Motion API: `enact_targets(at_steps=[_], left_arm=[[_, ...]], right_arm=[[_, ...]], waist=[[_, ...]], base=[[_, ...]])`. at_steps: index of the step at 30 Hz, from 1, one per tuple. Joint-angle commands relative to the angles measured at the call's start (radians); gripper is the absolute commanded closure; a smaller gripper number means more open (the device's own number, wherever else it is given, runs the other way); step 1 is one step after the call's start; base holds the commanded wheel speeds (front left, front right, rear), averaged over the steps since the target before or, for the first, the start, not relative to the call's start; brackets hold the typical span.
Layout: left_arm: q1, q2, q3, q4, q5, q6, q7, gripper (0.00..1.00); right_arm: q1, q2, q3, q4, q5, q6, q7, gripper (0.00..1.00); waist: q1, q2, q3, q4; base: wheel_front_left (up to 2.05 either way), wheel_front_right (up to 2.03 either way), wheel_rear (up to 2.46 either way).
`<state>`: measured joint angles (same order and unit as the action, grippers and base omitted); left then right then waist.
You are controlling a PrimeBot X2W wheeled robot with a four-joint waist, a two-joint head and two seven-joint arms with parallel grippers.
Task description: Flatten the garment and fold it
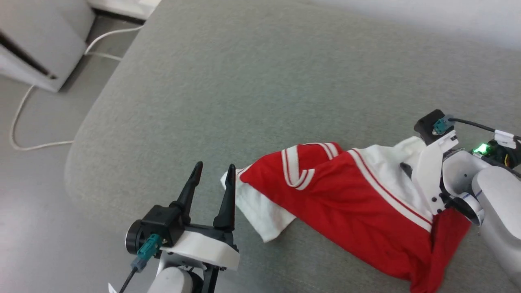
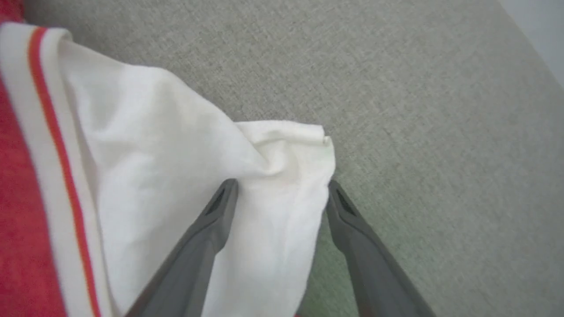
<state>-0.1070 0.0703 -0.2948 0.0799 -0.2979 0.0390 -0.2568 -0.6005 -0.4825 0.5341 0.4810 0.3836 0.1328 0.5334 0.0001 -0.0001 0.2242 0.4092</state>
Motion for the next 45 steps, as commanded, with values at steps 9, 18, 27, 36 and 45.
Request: enact_targets(at_steps=[9,18,27,36,45], left_arm=[[0.007,-0.017,0.039,0.022,0.027,-0.028,-0.005,0.00],[0.025,-0.018,0.086,0.036,0.050,-0.052,-0.005,0.00],[0.020,-0.019,0.120,0.037,0.062,-0.071,-0.005,0.00],[-0.005,-0.020,0.113,0.073,0.067,-0.092,-0.005,0.00],[-0.018,-0.020,-0.010,0.162,-0.018,-0.133,0.099,0.00]], right_arm=[[-0.030,-0.031,0.090,0.132,0.049,-0.002,-0.079,1.00],[-0.030,-0.042,-0.127,0.226,-0.042,-0.002,-0.312,1.00],[0.087,-0.060,-0.478,0.255,-0.194,-0.002,-0.329,1.00],[0.210,0.038,-0.606,0.153,-0.257,-0.002,-0.397,0.00],[0.293,0.143,-0.636,-0.121,-0.266,-0.002,-0.534,0.00]], waist=[[-0.0001,0.0001,0.029,0.061],[-0.0001,0.0001,-0.047,-0.071],[-0.0001,0.0001,-0.067,-0.194],[-0.0001,0.0001,-0.056,-0.259],[-0.0001,0.0001,-0.074,-0.333]], base=[[0.00,0.00,0.00],[0.00,0.00,0.00],[0.00,0.00,0.00],[0.00,0.00,0.00],[0.00,0.00,0.00]])
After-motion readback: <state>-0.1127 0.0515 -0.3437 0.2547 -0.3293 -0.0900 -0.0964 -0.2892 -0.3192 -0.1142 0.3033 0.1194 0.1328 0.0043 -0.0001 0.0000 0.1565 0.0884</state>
